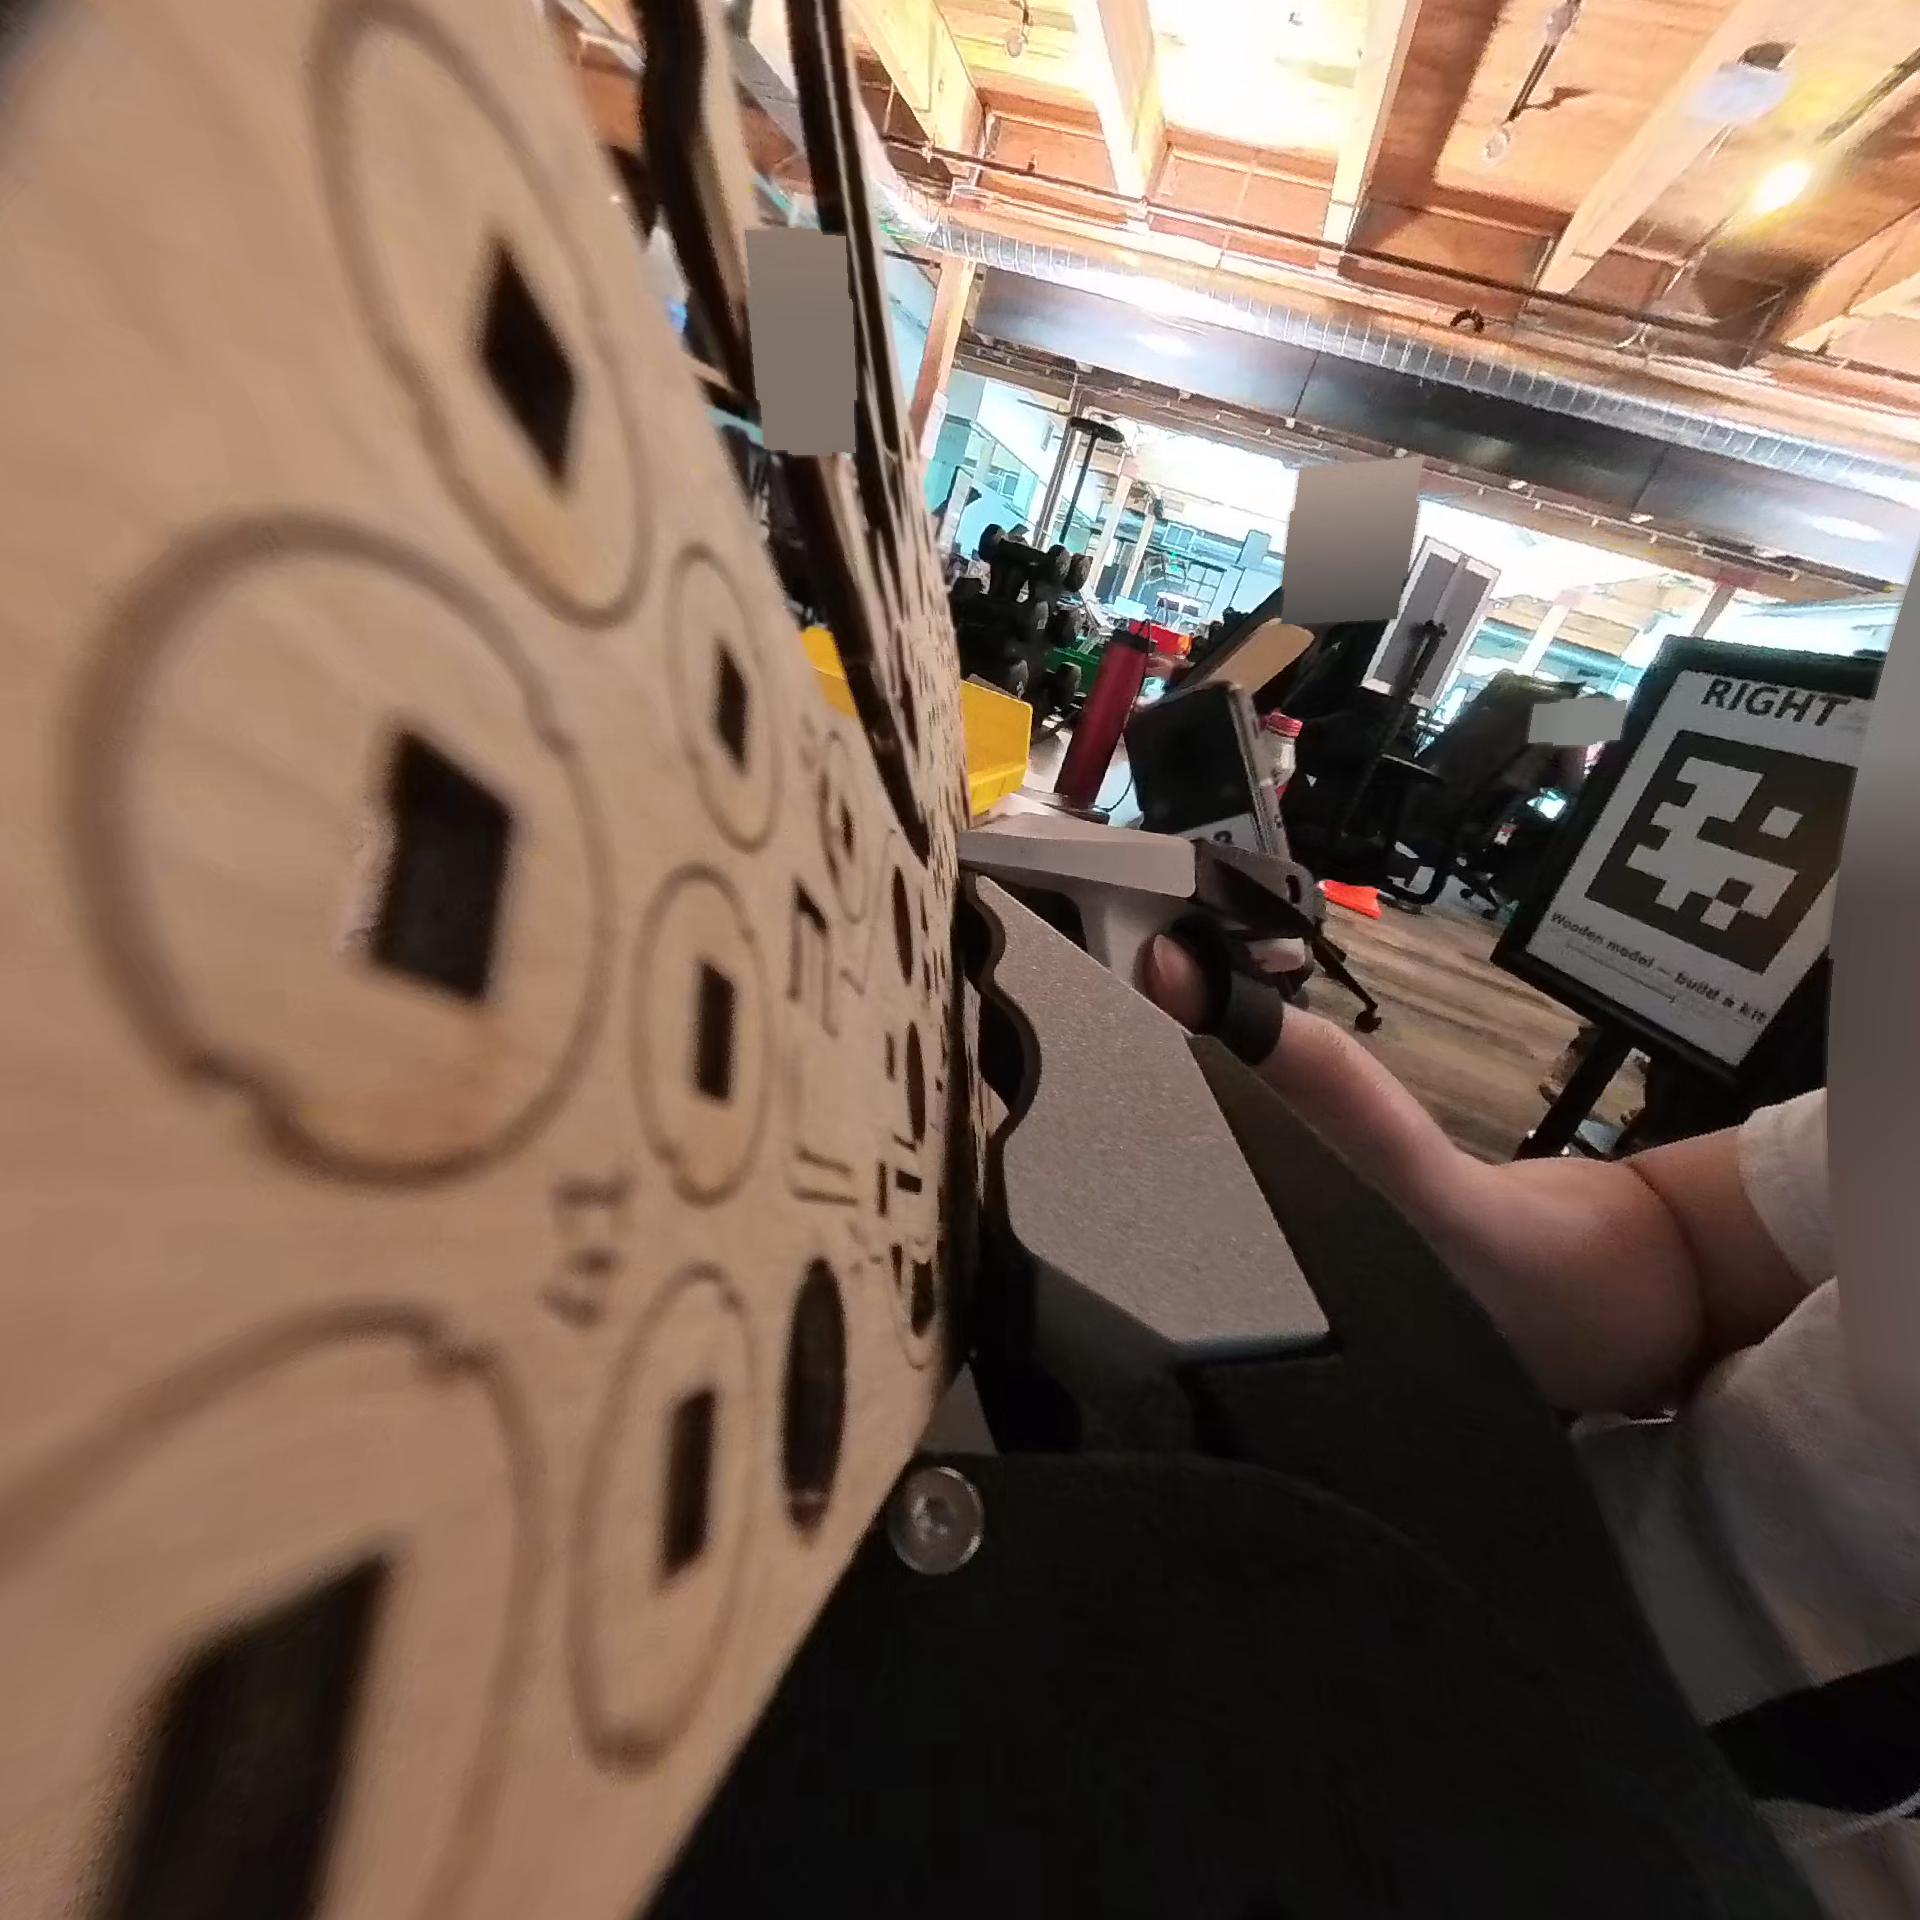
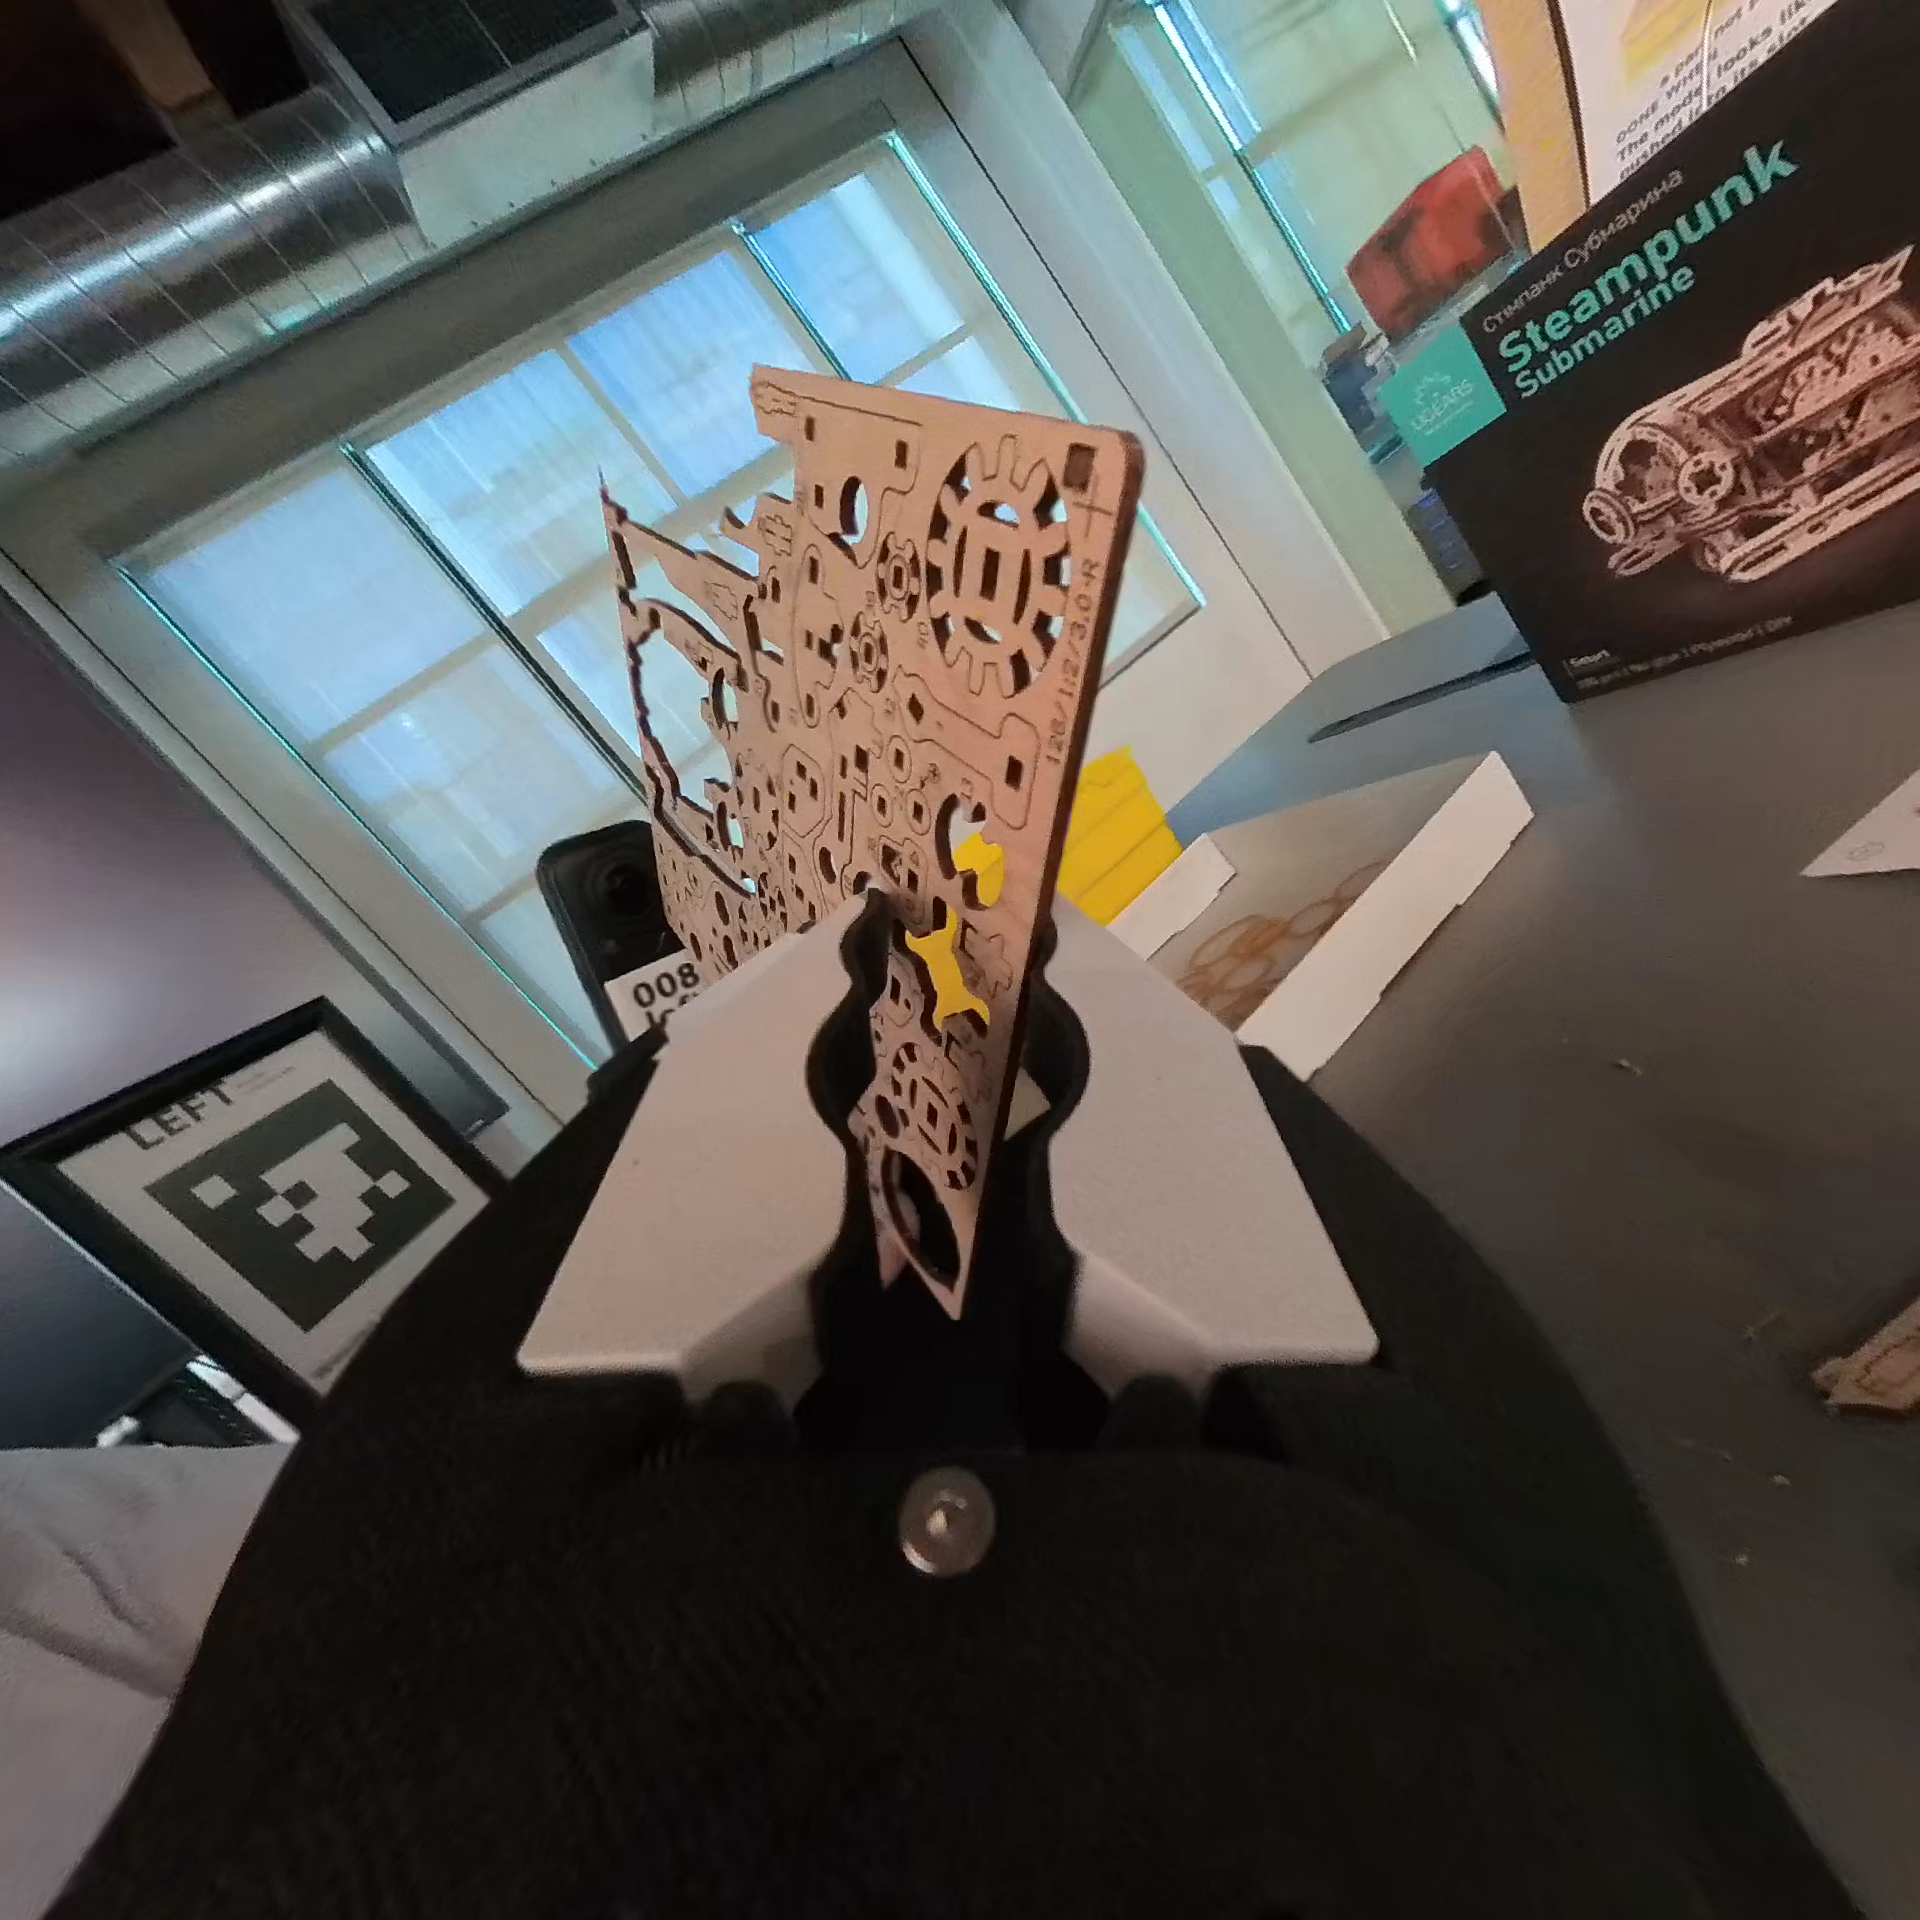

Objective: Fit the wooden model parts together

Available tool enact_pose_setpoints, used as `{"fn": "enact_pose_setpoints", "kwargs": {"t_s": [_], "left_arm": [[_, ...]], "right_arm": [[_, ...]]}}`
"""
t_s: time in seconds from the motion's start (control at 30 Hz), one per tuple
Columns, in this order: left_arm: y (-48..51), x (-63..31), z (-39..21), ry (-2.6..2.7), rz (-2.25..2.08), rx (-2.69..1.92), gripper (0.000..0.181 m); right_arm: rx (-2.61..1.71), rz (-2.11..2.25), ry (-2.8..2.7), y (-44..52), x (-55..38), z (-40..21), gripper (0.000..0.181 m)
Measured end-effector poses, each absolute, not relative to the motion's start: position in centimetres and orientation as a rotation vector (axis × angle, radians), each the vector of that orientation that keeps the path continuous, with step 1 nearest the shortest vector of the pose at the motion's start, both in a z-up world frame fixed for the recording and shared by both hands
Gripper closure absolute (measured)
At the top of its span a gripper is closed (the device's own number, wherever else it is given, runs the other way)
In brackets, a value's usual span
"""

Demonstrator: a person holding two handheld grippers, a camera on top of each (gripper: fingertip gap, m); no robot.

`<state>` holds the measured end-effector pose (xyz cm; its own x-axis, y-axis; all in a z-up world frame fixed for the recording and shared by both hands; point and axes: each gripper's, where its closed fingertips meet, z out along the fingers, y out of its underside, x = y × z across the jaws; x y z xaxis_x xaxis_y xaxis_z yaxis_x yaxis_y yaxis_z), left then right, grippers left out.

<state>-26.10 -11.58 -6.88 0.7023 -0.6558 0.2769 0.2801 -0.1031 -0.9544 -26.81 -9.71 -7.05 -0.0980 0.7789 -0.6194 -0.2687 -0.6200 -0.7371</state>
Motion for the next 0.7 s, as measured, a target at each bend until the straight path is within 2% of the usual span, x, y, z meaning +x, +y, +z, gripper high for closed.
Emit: {"fn": "enact_pose_setpoints", "kwargs": {"t_s": [0.17, 0.37, 0.7], "left_arm": [[-12.0, -25.6, -6.6, 0.331, -0.937, -1.456, 0.181], [-12.0, -26.1, -6.1, 0.228, -1.205, -1.423, 0.18], [-14.1, -23.6, -5.2, 0.346, -1.45, -1.433, 0.181]], "right_arm": [[-1.319, 1.963, -0.578, -10.6, -26.1, -6.4, 0.169], [-1.214, 2.057, -0.567, -10.1, -23.2, -6.2, 0.157], [-1.142, 1.56, -0.909, -11.4, -17.0, -8.0, 0.151]]}}
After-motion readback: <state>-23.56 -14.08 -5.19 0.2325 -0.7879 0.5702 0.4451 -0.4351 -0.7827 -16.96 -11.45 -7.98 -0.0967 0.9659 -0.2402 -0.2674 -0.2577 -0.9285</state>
